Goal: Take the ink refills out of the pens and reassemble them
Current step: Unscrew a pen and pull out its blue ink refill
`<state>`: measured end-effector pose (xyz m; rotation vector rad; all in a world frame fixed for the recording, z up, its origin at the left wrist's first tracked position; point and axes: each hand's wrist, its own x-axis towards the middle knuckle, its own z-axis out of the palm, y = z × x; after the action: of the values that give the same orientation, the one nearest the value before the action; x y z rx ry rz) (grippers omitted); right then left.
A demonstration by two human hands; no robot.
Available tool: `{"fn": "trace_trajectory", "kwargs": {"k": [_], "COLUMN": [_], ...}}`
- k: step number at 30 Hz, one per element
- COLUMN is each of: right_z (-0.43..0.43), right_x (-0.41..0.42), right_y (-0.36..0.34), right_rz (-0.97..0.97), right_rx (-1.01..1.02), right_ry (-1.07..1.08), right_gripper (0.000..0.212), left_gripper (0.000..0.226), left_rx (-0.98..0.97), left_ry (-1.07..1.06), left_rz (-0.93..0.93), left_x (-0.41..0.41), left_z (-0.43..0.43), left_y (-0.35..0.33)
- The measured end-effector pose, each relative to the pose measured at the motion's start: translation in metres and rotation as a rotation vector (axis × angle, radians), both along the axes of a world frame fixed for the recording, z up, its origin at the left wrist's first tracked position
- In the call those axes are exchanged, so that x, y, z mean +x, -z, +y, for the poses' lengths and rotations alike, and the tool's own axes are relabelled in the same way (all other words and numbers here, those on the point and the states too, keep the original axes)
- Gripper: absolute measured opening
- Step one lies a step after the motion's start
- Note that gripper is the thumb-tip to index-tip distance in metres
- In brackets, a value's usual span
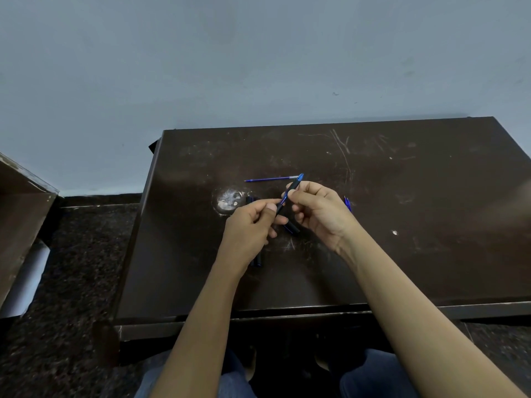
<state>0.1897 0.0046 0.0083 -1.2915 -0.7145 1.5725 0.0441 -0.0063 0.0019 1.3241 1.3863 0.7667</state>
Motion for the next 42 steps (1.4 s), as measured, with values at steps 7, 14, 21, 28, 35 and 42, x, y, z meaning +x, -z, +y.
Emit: {"fn": "trace_trajectory", "kwargs": {"k": [7, 14, 21, 28, 35, 42], "right_z": [-0.0031, -0.0030, 0.0002, -0.0016, -0.0026, -0.0032], "right_x": [-0.0019, -0.0023, 0.0034, 0.0012, 0.0003, -0.0011], "right_y": [-0.0026, -0.0011, 0.0010, 0.0002, 0.0002, 0.0004], "right_rz": [-0.051, -0.087, -0.097, -0.104, -0.089, -0.092], "right_rx": [-0.023, -0.047, -0.066, -0.045, -0.053, -0.048], "right_ry": [-0.053, -0.093, -0.052, -0.080, -0.053, -0.063], "right_gripper": [0.017, 0.015, 0.012, 0.019, 0.025, 0.025], "left_gripper": [0.032, 0.030, 0.014, 0.020, 0.008, 0.025], "left_rx": [-0.038, -0.091, -0.003, -0.036, 0.018, -0.117], "left_ry": [-0.054, -0.094, -0.033, 0.026, 0.015, 0.035], "left_rz": [0.029, 0.054, 0.076, 0.072, 0.027, 0.008], "left_x": [0.0013, 0.0034, 0.0005, 0.0039, 0.0030, 0.0057], "left_z": [-0.0009, 0.0010, -0.0001, -0.0022, -0.0031, -0.0012], "left_y": [-0.0047, -0.0058, -0.0016, -0.0008, 0.0010, -0.0008]}}
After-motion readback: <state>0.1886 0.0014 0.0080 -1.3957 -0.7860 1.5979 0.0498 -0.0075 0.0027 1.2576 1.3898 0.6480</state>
